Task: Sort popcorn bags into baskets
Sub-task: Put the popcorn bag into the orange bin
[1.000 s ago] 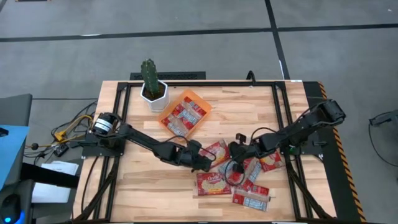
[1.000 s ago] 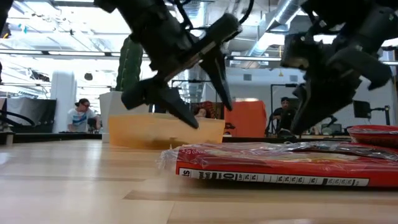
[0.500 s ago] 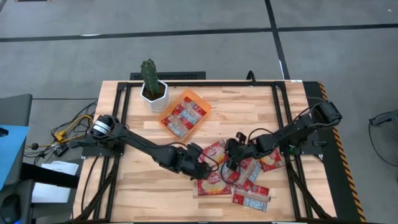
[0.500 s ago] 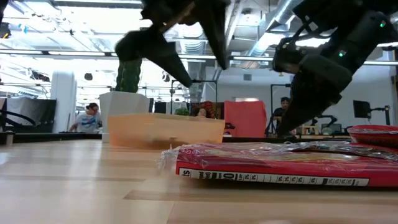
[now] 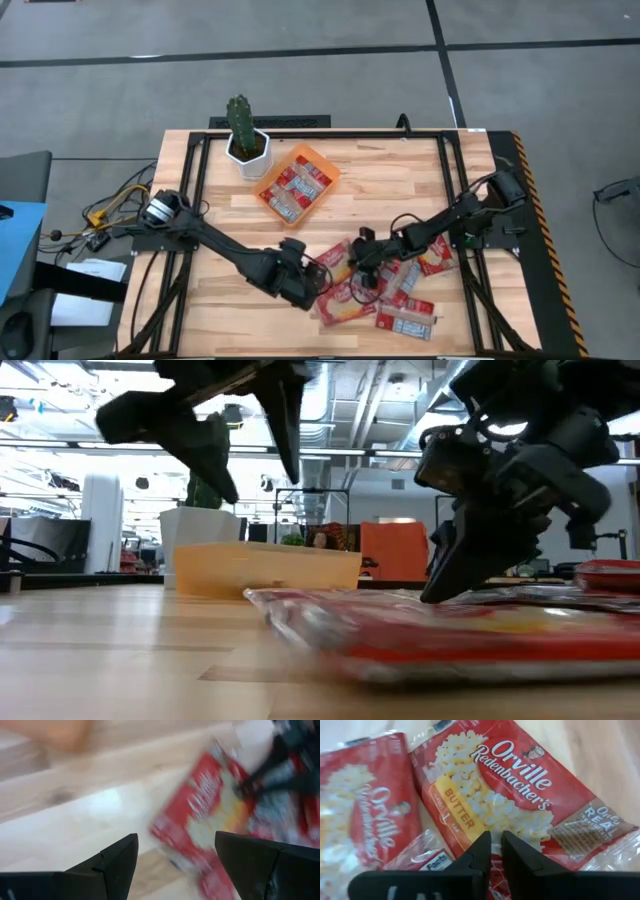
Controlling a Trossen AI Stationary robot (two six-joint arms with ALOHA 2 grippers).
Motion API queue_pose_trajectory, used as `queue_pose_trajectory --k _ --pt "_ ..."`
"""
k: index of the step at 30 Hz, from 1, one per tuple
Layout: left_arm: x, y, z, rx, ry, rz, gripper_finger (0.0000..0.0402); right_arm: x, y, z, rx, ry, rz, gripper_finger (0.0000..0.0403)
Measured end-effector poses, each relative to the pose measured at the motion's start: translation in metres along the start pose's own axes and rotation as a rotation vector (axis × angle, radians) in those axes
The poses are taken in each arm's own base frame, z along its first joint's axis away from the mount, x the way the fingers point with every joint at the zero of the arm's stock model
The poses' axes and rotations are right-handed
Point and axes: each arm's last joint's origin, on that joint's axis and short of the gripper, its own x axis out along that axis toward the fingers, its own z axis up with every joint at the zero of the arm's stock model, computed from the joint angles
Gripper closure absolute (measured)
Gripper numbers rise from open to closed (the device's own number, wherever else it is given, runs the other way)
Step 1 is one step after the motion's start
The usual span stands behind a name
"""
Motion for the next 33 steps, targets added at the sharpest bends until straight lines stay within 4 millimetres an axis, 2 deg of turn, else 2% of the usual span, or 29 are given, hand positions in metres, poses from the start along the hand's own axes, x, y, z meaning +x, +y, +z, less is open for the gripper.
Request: queue_pose_trajectory --k 4,8,14,23,28,33 --pt "-0.001 0.007 -0.001 -0.022 -0.034 0.059 0.0148 -0.008 0.003 0.008 -0.097 -0.008 0.011 0.033" --pt "0.009 0.007 0.0 0.002 -0.041 0.074 0.0148 -0.021 0.004 0.022 -0.115 -0.046 0.017 0.033" --pt "0.046 -0.001 0.004 0.065 -0.01 0.069 0.0148 -0.045 0.008 0.028 -0.099 -0.049 0.023 0.033" --pt "0.102 -0.003 0.0 0.1 0.087 0.069 0.0148 -0.075 0.016 0.017 -0.097 0.024 -0.05 0.033" --pt "0.11 -0.01 0.004 0.163 0.155 -0.01 0.0148 -0.079 0.025 0.009 -0.1 0.045 -0.076 0.033" --pt "0.113 -0.013 0.009 0.196 0.195 -0.05 0.0158 -0.067 0.029 -0.002 -0.093 0.066 -0.072 0.033"
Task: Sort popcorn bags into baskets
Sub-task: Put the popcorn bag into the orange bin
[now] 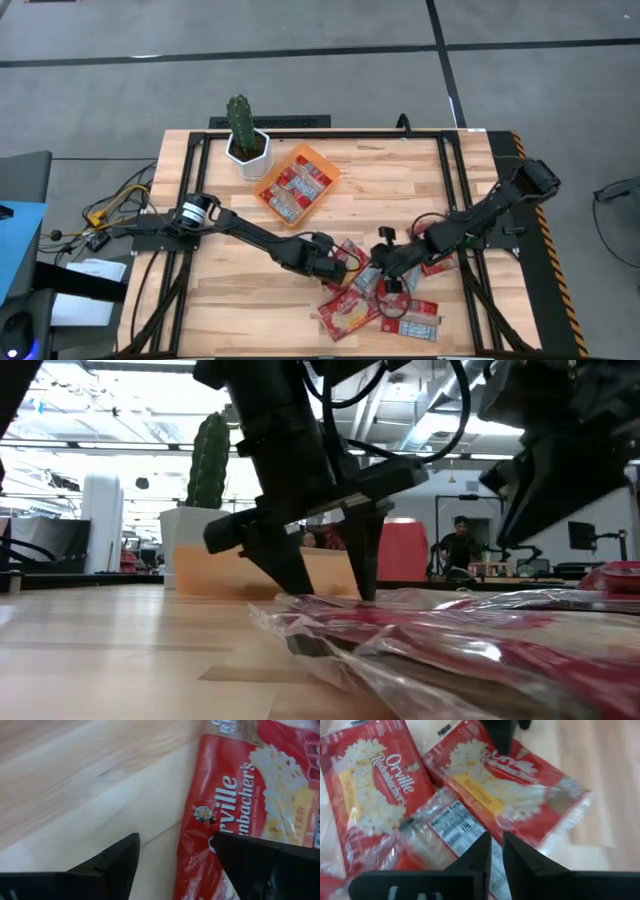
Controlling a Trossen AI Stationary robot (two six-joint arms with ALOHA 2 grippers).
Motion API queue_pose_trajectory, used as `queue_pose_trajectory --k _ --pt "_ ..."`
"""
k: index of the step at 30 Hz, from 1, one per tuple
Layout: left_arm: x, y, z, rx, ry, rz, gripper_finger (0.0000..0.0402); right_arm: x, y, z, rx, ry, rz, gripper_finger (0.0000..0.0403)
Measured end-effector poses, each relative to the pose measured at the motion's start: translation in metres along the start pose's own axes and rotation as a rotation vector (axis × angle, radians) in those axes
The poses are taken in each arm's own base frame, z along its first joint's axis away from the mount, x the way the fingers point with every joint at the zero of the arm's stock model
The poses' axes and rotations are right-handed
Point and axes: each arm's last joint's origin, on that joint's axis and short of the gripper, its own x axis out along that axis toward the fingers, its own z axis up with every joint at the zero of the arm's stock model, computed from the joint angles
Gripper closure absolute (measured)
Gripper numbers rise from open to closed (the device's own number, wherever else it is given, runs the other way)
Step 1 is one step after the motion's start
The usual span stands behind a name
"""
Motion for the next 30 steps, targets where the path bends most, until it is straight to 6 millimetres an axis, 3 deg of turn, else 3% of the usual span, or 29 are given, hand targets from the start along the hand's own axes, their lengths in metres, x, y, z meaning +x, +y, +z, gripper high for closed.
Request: queue_pose_trajectory --k 12,21,25,30 --pt "0.001 -0.011 0.002 0.052 0.094 -0.161 0.0182 0.054 0.002 -0.014 0.01 0.031 -0.02 0.033" --pt "0.005 -0.009 0.008 0.046 0.16 -0.182 0.0183 0.061 -0.004 -0.01 0.028 0.005 0.004 0.033" --pt "0.006 -0.008 0.012 0.038 0.177 -0.185 0.0235 0.056 -0.009 -0.008 0.015 0.014 -0.001 0.033" --pt "0.003 -0.009 0.015 0.027 0.201 -0.208 0.0352 0.036 -0.016 -0.002 0.0 0.014 -0.019 0.033"
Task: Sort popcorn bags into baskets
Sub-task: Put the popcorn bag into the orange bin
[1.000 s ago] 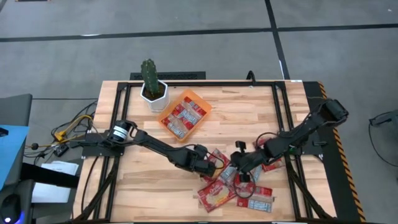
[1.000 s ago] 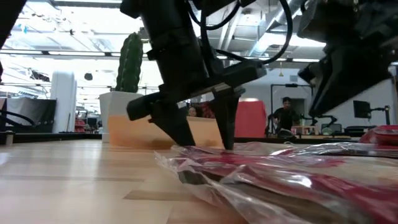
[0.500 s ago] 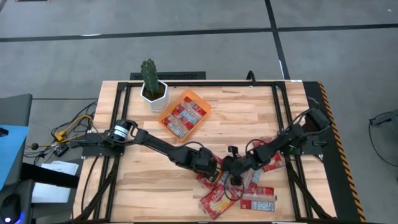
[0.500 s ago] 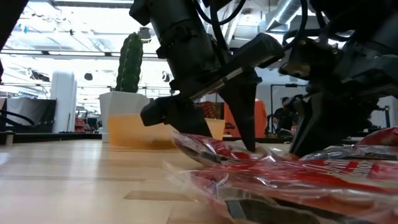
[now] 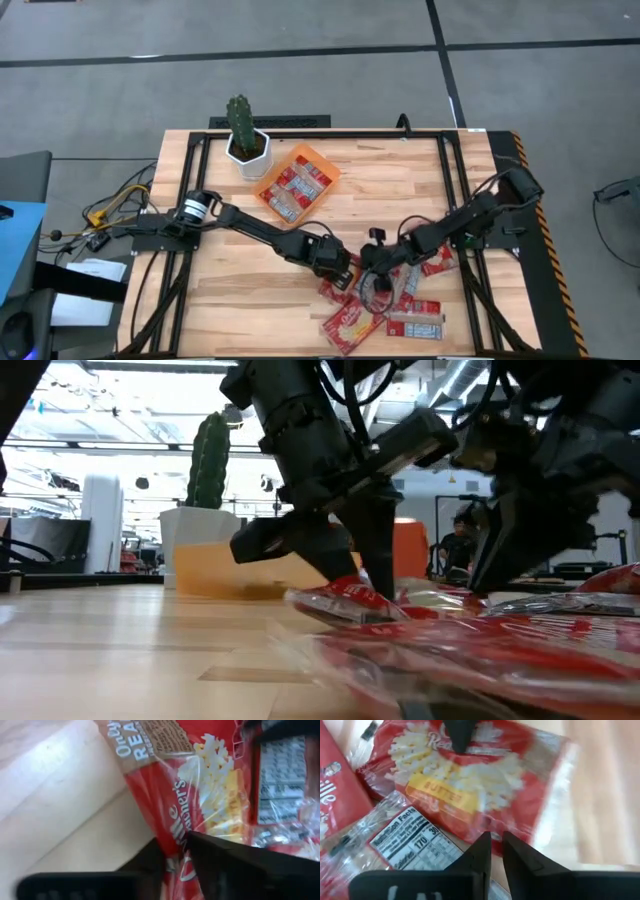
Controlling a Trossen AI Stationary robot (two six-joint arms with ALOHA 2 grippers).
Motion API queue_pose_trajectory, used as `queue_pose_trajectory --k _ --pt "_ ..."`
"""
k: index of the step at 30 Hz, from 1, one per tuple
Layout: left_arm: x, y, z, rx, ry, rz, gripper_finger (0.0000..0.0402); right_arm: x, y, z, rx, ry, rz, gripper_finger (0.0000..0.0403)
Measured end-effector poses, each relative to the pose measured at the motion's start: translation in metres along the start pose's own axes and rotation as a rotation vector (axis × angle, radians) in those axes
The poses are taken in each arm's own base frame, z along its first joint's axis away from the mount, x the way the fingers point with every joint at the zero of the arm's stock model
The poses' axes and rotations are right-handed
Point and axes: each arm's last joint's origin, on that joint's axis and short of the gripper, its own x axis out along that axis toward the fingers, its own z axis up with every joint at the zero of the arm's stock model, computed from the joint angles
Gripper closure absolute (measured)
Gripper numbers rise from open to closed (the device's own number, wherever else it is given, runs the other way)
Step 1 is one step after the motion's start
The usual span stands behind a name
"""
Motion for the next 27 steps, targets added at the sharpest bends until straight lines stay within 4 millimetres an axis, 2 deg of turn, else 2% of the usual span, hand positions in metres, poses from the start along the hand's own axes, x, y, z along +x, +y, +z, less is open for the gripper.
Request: queue_pose_trajectory --k 2,7,11,15,19,24,27 --pt "-0.001 -0.002 0.001 -0.005 0.01 -0.012 0.0386 -0.009 -0.003 0.003 -0.002 -0.007 -0.007 0.033" --pt "-0.007 -0.005 0.007 -0.038 0.038 -0.024 0.0389 -0.037 -0.014 0.006 0.002 0.006 -0.067 0.033" --pt "-0.024 -0.01 0.016 -0.074 0.037 -0.048 0.0396 -0.064 -0.02 0.008 0.008 -0.008 -0.077 0.033" --pt "-0.056 -0.015 0.027 -0.091 -0.006 -0.075 0.0397 -0.09 -0.027 0.006 0.011 -0.03 -0.115 0.033" --pt "-0.093 -0.008 0.039 -0.15 -0.099 -0.003 0.0398 -0.112 -0.034 0.006 0.038 -0.105 -0.182 0.033" --pt "-0.145 0.0 0.059 -0.263 -0.411 0.065 0.0397 -0.129 -0.039 0.007 0.093 -0.187 -0.235 0.033" --pt "-0.167 0.012 0.071 -0.324 -0.601 0.149 0.0397 -0.132 -0.04 0.008 0.103 -0.209 -0.258 0.033"
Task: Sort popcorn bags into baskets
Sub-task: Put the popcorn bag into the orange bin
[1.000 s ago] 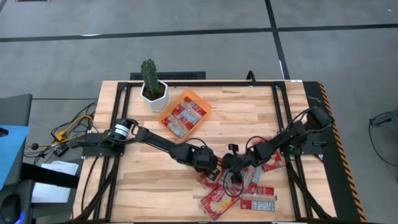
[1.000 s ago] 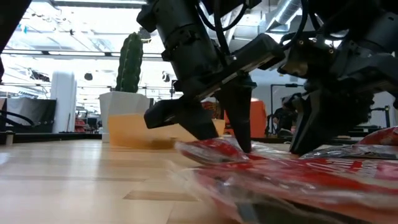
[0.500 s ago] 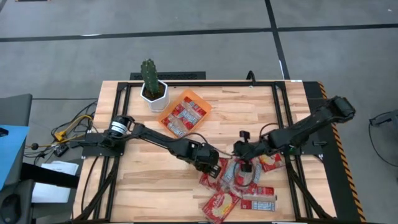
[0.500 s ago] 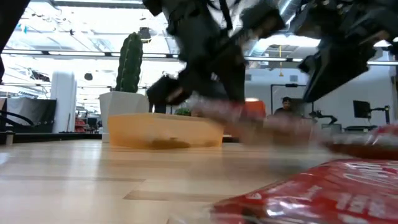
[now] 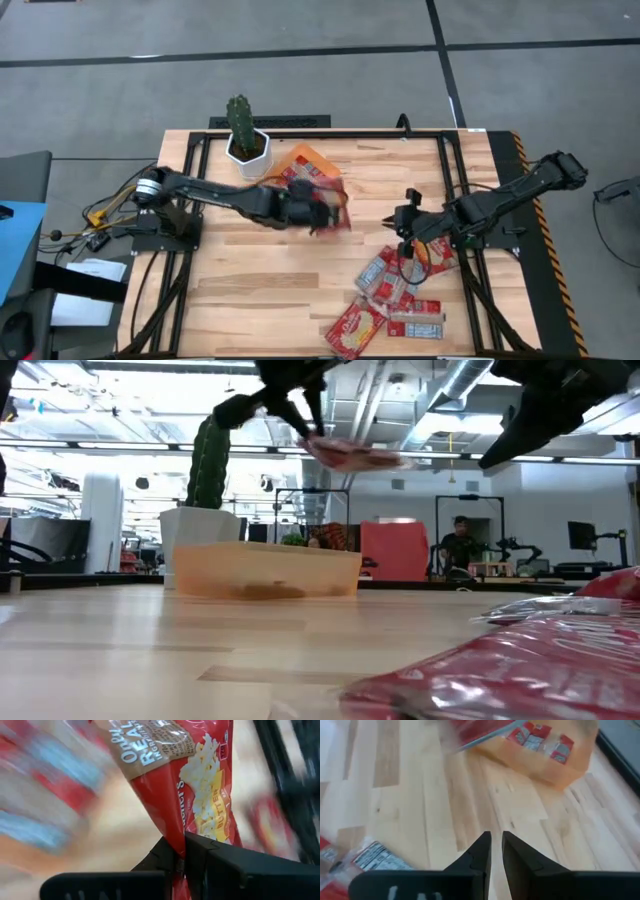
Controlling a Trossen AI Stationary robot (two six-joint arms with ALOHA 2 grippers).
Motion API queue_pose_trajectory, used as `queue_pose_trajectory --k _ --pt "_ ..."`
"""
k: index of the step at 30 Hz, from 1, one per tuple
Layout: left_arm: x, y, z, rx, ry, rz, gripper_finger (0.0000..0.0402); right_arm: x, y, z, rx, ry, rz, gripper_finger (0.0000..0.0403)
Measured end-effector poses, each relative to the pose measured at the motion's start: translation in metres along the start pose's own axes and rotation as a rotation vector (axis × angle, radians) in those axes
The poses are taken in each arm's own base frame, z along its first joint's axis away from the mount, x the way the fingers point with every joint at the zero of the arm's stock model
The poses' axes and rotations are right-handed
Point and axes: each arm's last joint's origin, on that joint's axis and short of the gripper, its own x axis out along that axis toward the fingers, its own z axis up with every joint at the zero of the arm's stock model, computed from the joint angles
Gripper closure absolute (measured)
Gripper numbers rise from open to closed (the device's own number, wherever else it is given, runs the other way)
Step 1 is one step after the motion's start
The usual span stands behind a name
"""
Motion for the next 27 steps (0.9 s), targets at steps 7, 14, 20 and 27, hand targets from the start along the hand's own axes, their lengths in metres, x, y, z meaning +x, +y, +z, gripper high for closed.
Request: queue_pose_trajectory --k 7,14,20,27 --pt "0.007 0.017 0.046 -0.14 -0.301 0.132 0.0397 0.0 0.0 0.0 0.044 -0.001 0.002 0.033" --pt "0.045 0.034 0.075 -0.119 -0.378 0.267 0.0397 0.0 -0.004 0.001 0.091 -0.03 -0.073 0.033" --pt "0.064 0.044 0.079 -0.139 -0.417 0.344 0.0397 0.001 -0.007 0.003 0.155 -0.039 -0.078 0.033" --pt "0.101 0.053 0.068 -0.231 -0.416 0.393 0.0397 0.0 -0.005 0.002 0.173 -0.012 -0.031 0.033"
